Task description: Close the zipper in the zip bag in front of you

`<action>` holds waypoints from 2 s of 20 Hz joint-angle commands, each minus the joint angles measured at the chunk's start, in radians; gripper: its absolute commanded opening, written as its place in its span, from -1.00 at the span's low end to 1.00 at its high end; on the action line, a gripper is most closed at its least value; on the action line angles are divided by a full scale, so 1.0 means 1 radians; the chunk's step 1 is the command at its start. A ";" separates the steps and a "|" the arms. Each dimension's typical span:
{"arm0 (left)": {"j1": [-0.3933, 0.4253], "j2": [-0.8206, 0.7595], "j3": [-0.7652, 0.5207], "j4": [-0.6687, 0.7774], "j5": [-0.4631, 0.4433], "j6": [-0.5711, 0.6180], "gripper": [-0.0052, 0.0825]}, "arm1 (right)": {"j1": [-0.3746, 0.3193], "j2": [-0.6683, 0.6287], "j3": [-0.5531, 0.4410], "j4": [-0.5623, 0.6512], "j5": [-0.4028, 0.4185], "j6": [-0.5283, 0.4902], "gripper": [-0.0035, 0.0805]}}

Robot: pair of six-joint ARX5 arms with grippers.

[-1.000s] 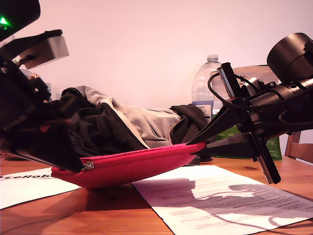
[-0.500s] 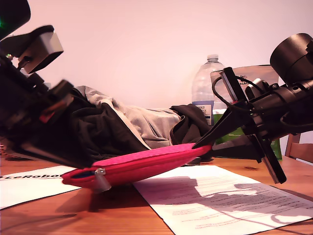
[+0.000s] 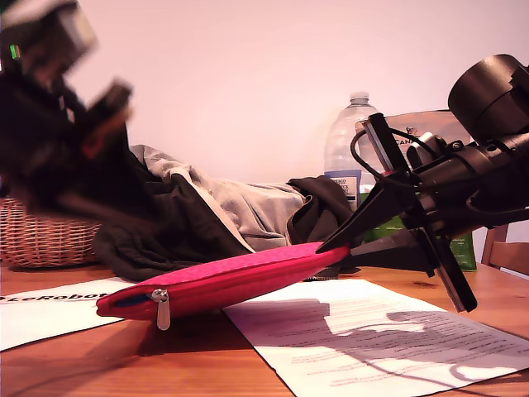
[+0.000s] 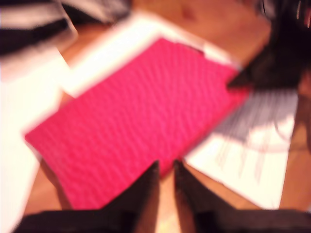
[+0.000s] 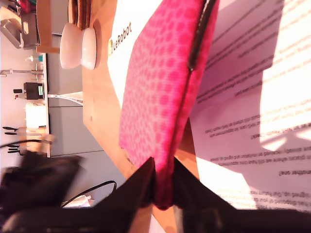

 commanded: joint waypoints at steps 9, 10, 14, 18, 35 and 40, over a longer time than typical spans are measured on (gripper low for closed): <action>0.001 0.013 -0.012 -0.022 0.004 -0.005 -0.93 | 0.027 -0.010 0.205 -0.531 0.084 -0.166 -0.18; 0.001 0.013 -0.012 -0.022 0.004 -0.005 -0.93 | 0.039 -0.011 0.265 -0.660 0.135 -0.243 -0.21; 0.001 0.013 -0.012 -0.022 0.003 0.003 -0.93 | 0.071 -0.011 0.490 -1.143 0.507 -0.515 -0.21; 0.001 0.003 -0.012 -0.023 0.005 0.003 -0.93 | 0.076 -0.013 0.564 -1.337 0.673 -0.618 -0.21; 0.056 -0.314 -0.013 -0.115 -0.126 0.081 -0.93 | 0.098 -0.494 0.172 -0.450 0.701 -0.805 -0.95; 0.156 -0.438 -0.013 -0.177 -0.027 0.129 -0.93 | 0.093 -0.758 -0.073 -0.297 0.702 -0.858 -0.95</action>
